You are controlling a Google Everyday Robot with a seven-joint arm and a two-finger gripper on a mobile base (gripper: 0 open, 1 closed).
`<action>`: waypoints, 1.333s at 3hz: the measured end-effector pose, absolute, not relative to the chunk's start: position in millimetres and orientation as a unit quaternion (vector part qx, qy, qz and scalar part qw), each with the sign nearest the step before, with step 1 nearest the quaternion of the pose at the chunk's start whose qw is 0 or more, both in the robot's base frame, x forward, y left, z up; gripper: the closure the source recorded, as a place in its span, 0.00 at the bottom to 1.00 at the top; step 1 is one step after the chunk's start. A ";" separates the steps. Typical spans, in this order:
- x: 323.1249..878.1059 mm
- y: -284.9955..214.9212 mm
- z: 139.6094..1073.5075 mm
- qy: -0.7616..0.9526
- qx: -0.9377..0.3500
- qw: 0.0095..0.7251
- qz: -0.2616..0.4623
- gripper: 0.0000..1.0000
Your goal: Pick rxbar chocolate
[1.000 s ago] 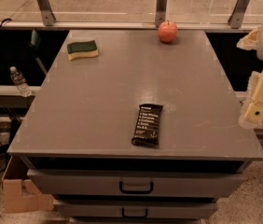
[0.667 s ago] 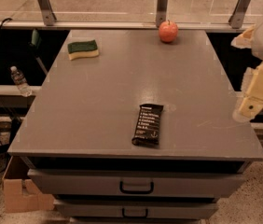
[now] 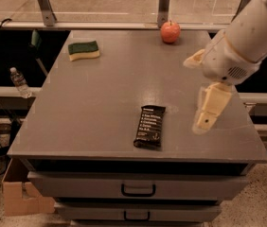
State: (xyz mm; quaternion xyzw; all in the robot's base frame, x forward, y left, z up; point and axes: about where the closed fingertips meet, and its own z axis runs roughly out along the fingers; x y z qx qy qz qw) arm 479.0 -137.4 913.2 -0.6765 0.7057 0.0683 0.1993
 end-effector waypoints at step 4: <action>462.7 -43.1 831.4 0.658 -0.705 0.196 0.177 0.17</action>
Offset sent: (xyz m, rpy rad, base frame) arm -0.0173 0.0679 -0.0835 0.1221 0.1202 0.1528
